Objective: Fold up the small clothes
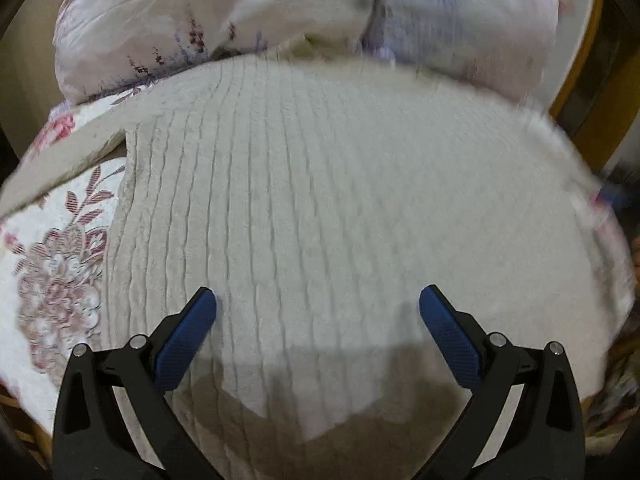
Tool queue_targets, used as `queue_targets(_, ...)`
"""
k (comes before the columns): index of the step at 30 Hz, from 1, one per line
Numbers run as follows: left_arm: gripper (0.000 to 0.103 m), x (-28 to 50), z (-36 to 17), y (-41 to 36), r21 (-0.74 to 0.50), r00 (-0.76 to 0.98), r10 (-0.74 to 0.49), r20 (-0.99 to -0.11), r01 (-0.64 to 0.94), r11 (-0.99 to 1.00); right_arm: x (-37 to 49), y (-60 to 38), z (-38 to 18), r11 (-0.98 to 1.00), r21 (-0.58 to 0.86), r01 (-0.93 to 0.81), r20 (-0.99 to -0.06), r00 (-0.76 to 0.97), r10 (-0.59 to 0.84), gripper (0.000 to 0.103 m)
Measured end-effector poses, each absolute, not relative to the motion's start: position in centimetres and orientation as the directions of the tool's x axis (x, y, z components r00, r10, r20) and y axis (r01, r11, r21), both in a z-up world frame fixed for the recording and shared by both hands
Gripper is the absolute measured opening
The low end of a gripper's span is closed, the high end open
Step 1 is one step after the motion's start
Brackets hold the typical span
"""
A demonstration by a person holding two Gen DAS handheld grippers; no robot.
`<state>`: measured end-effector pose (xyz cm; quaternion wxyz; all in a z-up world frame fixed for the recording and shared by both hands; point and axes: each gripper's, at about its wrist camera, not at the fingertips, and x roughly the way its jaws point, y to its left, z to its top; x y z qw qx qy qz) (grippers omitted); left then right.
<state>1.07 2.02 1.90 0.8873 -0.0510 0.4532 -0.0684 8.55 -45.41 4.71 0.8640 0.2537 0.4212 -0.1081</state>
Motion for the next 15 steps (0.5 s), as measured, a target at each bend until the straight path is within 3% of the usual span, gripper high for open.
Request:
queue_targets(2, 0.101, 1.1, 3.1, 3.2, -0.239, 0.646, -0.218, -0.731, 0.057, 0.969, 8.5, -53.4, 3.5, 0.680, 0.449, 0.580, -0.785, 0.619, -0.010, 0.051)
queue_targets(4, 0.101, 1.8, 4.5, 3.9, -0.237, 0.684, -0.185, -0.705, 0.018, 0.971, 7.8, -58.8, 2.3, 0.524, 0.509, 0.683, -0.784, 0.619, -0.046, 0.051)
queue_targets(9, 0.101, 3.1, 6.0, 7.1, -0.211, 0.719, -0.085, -0.690, -0.087, 0.974, 8.1, -63.8, -0.3, 0.397, 0.527, 0.752, -0.799, 0.597, -0.070, 0.048)
queue_targets(10, 0.101, 3.1, 6.2, 8.2, -0.224, 0.723, -0.065, -0.688, -0.126, 0.966, 8.7, -64.1, -0.4, 0.408, 0.515, 0.754, -0.802, 0.592, -0.079, 0.045)
queue_targets(12, 0.101, 3.0, 6.4, 10.5, -0.253, 0.730, -0.029, -0.683, -0.200, 0.947, 10.0, -64.7, -1.1, 0.427, 0.508, 0.748, -0.807, 0.587, -0.068, 0.008)
queue_targets(15, 0.101, 3.0, 6.5, 15.4, -0.311, 0.733, 0.009, -0.680, -0.299, 0.902, 10.8, -63.9, 0.1, 0.461, 0.496, 0.736, -0.787, 0.605, -0.121, 0.008)
